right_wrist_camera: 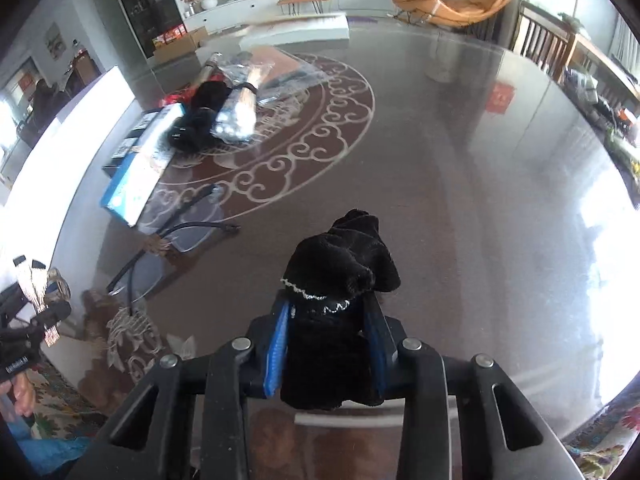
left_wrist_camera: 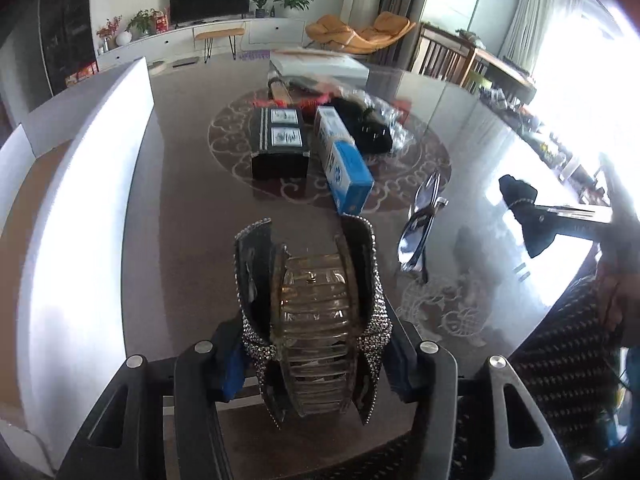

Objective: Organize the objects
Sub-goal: 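Carry clip and pouch to the cork-bottomed bin and open both grippers, then bring the left gripper back over the table toward the blue cream box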

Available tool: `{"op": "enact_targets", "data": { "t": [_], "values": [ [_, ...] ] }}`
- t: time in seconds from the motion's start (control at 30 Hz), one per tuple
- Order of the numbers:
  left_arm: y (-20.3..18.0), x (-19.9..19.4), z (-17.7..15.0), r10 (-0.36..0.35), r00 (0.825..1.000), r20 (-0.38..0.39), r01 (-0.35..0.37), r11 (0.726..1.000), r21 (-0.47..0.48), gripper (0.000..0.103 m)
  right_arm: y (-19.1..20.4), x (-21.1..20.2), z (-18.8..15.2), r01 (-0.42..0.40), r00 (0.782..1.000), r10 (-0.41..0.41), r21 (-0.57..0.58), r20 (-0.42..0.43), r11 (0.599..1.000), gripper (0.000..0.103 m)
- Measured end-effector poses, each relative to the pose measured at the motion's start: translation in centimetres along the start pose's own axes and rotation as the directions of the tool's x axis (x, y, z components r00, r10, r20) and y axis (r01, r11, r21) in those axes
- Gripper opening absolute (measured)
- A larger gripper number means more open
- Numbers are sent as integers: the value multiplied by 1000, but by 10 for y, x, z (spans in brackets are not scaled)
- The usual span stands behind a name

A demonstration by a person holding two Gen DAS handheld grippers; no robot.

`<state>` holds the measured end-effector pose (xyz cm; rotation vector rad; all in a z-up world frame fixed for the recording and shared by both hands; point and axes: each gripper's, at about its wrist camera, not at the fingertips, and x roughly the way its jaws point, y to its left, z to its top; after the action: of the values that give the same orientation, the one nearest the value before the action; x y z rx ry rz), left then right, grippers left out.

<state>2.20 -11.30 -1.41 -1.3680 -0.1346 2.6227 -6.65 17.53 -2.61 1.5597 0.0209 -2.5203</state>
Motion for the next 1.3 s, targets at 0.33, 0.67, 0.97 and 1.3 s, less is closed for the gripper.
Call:
{"op": "enact_targets", "data": {
  "t": [0.33,0.67,0.97,1.3],
  "values": [
    [122,-120,25,248,961,122,-220,954,-202,55,195,-72,70,-430,887,455,-227,73,874,35],
    [234,-124,-15,544,827,-146,-557,754,-348,71,407,-44,87,-564,801,595,-417,-65,713,76],
    [151,-118,2,352,935,43,-324,896,-304,80,263,-34,53,-449,868,492,-321,62,834,89],
    [-31,-46,20,52,998,26,-53,998,26,89,89,28,-28,-233,972,234,-55,3,971,89]
  ]
}}
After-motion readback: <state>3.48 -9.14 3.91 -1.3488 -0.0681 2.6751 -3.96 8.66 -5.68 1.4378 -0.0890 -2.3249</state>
